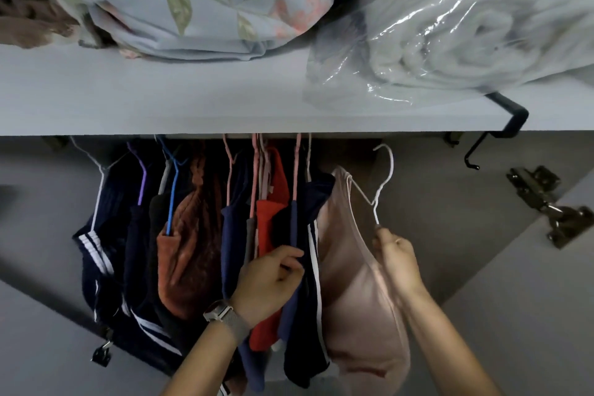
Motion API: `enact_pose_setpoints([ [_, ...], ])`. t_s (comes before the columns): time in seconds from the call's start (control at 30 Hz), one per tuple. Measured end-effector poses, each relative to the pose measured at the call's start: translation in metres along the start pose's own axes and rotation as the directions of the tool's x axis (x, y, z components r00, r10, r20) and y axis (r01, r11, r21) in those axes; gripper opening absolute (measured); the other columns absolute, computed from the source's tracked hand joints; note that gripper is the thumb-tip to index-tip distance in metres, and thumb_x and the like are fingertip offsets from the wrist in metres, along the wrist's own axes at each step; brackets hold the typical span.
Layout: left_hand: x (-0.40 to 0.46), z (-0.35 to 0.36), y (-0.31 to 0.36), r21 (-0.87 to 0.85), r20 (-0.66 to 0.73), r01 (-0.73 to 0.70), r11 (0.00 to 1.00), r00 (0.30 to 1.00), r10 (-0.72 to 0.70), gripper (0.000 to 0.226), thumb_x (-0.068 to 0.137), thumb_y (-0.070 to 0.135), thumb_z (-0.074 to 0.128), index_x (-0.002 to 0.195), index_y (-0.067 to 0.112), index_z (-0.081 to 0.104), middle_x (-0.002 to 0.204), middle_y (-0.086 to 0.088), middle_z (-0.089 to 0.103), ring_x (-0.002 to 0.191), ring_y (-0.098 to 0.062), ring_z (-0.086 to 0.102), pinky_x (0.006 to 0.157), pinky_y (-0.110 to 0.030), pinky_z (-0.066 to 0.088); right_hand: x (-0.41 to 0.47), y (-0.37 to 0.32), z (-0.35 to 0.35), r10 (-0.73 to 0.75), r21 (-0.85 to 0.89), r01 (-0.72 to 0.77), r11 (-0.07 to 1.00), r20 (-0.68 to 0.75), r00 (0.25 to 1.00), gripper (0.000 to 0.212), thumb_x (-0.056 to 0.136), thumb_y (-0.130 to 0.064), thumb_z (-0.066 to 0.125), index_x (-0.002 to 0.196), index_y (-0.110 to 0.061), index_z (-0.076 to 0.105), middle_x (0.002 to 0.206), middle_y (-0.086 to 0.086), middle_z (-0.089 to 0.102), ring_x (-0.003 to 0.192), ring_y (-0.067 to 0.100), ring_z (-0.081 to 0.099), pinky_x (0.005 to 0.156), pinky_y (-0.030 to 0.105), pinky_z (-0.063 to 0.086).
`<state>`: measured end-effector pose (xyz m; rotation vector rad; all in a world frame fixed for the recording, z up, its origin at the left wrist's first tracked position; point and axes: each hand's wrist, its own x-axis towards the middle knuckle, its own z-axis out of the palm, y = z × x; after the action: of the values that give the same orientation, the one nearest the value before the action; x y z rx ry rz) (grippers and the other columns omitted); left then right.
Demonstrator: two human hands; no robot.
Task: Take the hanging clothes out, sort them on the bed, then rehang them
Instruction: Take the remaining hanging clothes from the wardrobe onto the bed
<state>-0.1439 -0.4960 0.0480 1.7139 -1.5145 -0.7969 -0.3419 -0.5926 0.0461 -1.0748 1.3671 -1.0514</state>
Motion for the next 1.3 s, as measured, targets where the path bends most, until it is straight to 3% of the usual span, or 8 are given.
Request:
enact_pose_setpoints([
  [0.3, 0.009, 0.034, 0.027, -0.045, 0.003, -0.321, 0.946, 0.947, 0.322, 0.036, 0.087, 0.020, 0.044, 0.121, 0.023, 0.055, 0.115, 0.015, 0.049, 0.100, 0.001, 0.053, 0.087, -0.010, 0.041, -0.061, 0.016, -0.070, -0.089, -0.304, 0.129, 0.944, 0.142, 0.986, 0.052, 0.098, -0.027, 0.049, 0.050, -0.022, 0.028, 0.046, -0.005, 0.021, 0.044, 0.008, 0.017, 0.043, 0.020, 0.019],
  [0.43, 0.027, 0.049, 0.033, 0.348, 0.024, -0.497, 0.795, 0.852, 0.523, 0.046, 0.091, 0.026, 0.035, 0.136, 0.018, 0.044, 0.137, 0.002, 0.045, 0.130, -0.016, 0.037, 0.112, -0.028, 0.027, -0.101, 0.009, -0.102, -0.051, -0.357, 0.113, 0.927, 0.177, 0.983, 0.052, 0.097, -0.027, 0.050, 0.048, -0.020, 0.034, 0.046, -0.005, 0.023, 0.046, 0.008, 0.017, 0.044, 0.022, 0.018],
  [0.57, 0.037, 0.062, 0.032, 0.545, 0.173, -0.525, 0.654, 0.834, 0.525, 0.038, 0.089, 0.041, 0.031, 0.123, 0.036, 0.049, 0.107, 0.003, 0.062, 0.114, -0.024, 0.054, 0.105, -0.044, 0.031, -0.143, -0.001, -0.131, -0.037, -0.357, 0.111, 0.928, 0.209, 0.977, 0.050, 0.095, -0.032, 0.050, 0.048, -0.020, 0.037, 0.045, -0.008, 0.024, 0.045, 0.006, 0.017, 0.043, 0.019, 0.017],
  [0.67, 0.029, 0.071, 0.036, 0.463, 0.287, -0.611, 0.642, 0.789, 0.544, 0.033, 0.089, 0.047, 0.025, 0.098, 0.035, 0.054, 0.079, 0.006, 0.056, 0.083, -0.021, 0.057, 0.095, -0.037, 0.028, -0.167, -0.003, -0.147, -0.046, -0.377, 0.111, 0.920, 0.178, 0.983, 0.054, 0.091, -0.041, 0.053, 0.044, -0.021, 0.036, 0.046, -0.006, 0.024, 0.046, 0.009, 0.017, 0.045, 0.024, 0.017],
  [0.77, 0.004, 0.075, 0.044, 0.329, 0.367, -0.636, 0.698, 0.767, 0.526, 0.042, 0.088, 0.055, 0.016, 0.094, 0.032, 0.051, 0.082, 0.007, 0.053, 0.085, -0.017, 0.049, 0.085, -0.035, 0.032, -0.185, 0.001, -0.159, -0.057, -0.380, 0.106, 0.919, 0.138, 0.989, 0.057, 0.090, -0.043, 0.057, 0.044, -0.022, 0.031, 0.047, -0.004, 0.023, 0.047, 0.011, 0.017, 0.048, 0.027, 0.017],
  [1.0, -0.051, 0.058, 0.047, 0.302, 0.245, -0.604, 0.737, 0.797, 0.553, 0.035, 0.087, 0.055, 0.024, 0.090, 0.034, 0.052, 0.080, 0.012, 0.057, 0.085, -0.012, 0.052, 0.077, -0.035, 0.031, -0.197, 0.006, -0.166, -0.141, -0.359, 0.229, 0.905, 0.255, 0.957, 0.061, 0.075, -0.069, 0.057, 0.050, -0.022, 0.028, 0.050, -0.005, 0.019, 0.048, 0.009, 0.015, 0.046, 0.023, 0.015],
  [1.13, -0.073, 0.038, 0.042, 0.436, 0.100, -0.525, 0.731, 0.835, 0.540, 0.028, 0.088, 0.051, 0.033, 0.086, 0.033, 0.054, 0.077, 0.013, 0.059, 0.079, -0.012, 0.053, 0.073, -0.034, 0.031, -0.186, 0.005, -0.155, -0.178, -0.353, 0.313, 0.882, 0.367, 0.913, 0.049, 0.085, -0.048, 0.057, 0.046, -0.019, 0.048, 0.047, -0.001, 0.025, 0.048, 0.013, 0.021, 0.047, 0.026, 0.017],
  [1.3, -0.112, 0.011, 0.043, 0.470, -0.150, -0.327, 0.820, 0.886, 0.439, 0.026, 0.088, 0.049, 0.036, 0.080, 0.035, 0.057, 0.069, 0.016, 0.057, 0.073, -0.005, 0.046, 0.069, -0.031, 0.027, -0.175, -0.004, -0.150, -0.305, -0.321, 0.448, 0.834, 0.408, 0.861, 0.003, 0.078, -0.029, 0.072, 0.080, -0.030, 0.071, 0.058, -0.006, 0.052, 0.055, 0.007, 0.041, 0.055, 0.019, 0.033],
])
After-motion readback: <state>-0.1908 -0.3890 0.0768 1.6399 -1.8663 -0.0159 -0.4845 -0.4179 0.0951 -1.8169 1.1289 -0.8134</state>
